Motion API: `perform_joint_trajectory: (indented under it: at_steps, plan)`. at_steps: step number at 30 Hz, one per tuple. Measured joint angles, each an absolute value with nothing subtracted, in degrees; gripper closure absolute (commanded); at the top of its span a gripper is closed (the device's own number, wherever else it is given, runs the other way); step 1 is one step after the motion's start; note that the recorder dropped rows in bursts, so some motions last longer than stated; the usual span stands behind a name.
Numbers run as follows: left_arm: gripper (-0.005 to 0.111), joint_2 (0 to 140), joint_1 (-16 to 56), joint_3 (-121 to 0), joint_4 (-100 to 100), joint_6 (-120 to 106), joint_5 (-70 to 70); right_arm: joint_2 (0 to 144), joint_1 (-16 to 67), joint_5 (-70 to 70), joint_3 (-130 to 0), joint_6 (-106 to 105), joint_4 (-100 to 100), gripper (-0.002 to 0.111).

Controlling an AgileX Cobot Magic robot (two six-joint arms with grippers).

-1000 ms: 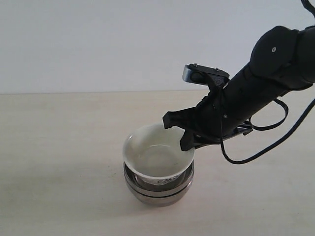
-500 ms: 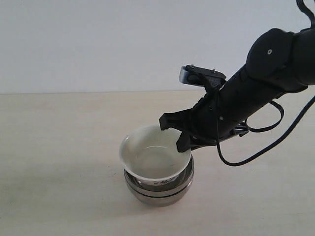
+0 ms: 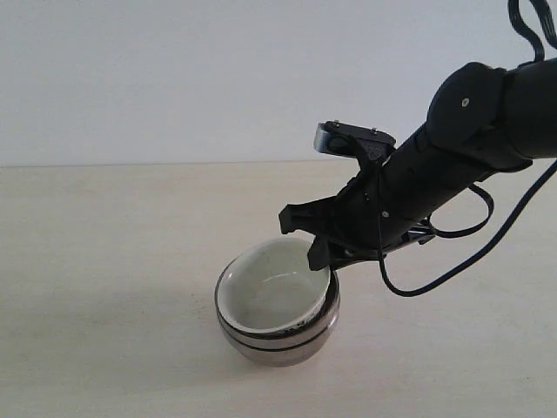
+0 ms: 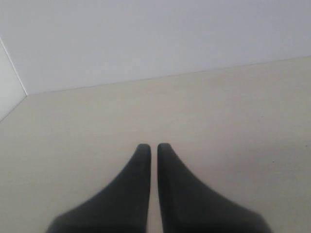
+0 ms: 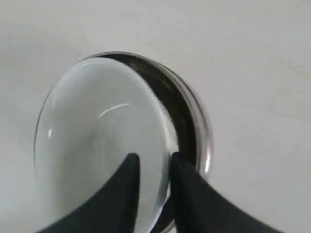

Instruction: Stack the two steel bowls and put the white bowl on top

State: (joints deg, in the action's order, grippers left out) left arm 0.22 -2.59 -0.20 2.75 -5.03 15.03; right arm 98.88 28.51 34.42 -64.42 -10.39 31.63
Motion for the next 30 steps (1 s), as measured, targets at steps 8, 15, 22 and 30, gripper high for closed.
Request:
perform_joint_trajectory:
  at_steps: [8,15,22,30]
  plan:
    - [0.103,0.2,-2.6,-0.2,2.8,-5.0,15.0,99.2,28.5,34.6,-64.4,-10.4,32.0,0.054]
    - [0.103,0.2,-2.6,-0.2,2.8,-5.0,15.0,96.6,28.5,33.7,-64.4,-10.1,30.1,0.054]
    - [0.103,0.2,-2.6,-0.2,2.8,-5.0,15.0,90.9,26.8,33.4,-64.4,-4.3,21.4,0.077]
    - [0.103,0.2,-2.6,-0.2,2.8,-5.0,15.0,83.5,22.8,39.4,-63.3,-2.0,15.0,0.108]
